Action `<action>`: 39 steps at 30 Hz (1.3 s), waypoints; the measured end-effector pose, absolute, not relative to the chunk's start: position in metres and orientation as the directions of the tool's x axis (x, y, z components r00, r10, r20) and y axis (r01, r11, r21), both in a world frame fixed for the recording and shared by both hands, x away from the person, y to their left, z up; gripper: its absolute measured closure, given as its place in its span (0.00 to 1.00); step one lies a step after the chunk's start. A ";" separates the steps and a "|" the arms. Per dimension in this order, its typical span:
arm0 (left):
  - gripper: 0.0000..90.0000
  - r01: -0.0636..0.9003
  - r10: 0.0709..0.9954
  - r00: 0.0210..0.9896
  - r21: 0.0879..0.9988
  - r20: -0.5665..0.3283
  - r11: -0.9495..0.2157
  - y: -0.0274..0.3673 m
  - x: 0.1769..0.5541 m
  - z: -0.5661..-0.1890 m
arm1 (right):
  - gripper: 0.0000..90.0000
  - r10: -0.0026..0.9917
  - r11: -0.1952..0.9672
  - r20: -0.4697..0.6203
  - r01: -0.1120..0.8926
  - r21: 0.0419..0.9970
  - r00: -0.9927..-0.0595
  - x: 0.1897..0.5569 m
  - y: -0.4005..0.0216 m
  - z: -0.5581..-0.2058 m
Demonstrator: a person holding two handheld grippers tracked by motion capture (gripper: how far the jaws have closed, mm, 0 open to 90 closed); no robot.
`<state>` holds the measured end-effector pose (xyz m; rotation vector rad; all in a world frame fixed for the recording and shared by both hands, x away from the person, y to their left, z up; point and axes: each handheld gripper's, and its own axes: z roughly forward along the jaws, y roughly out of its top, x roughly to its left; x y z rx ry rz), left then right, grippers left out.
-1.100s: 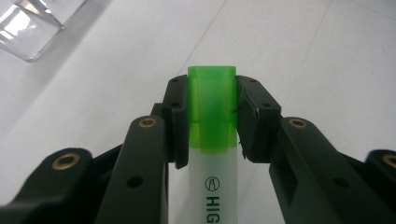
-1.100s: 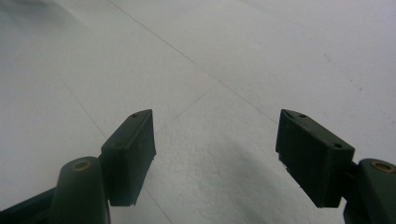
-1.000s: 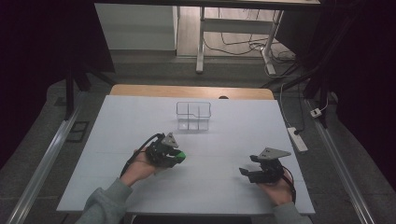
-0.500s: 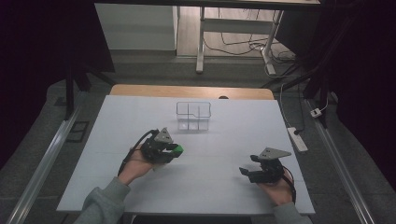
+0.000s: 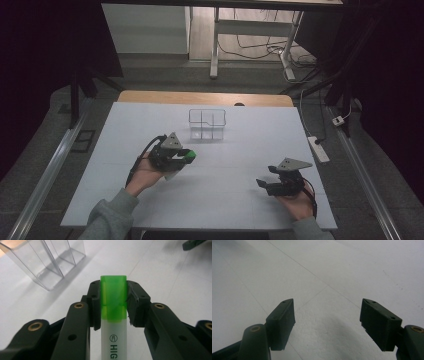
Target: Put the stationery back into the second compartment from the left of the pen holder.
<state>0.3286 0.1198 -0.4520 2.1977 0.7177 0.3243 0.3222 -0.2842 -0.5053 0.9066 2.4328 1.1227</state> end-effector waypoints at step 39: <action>0.74 0.321 0.616 0.788 0.860 -0.009 -0.397 0.104 0.368 -0.414 | 0.31 0.662 0.482 -0.014 0.412 0.773 -0.749 0.321 -0.286 -0.504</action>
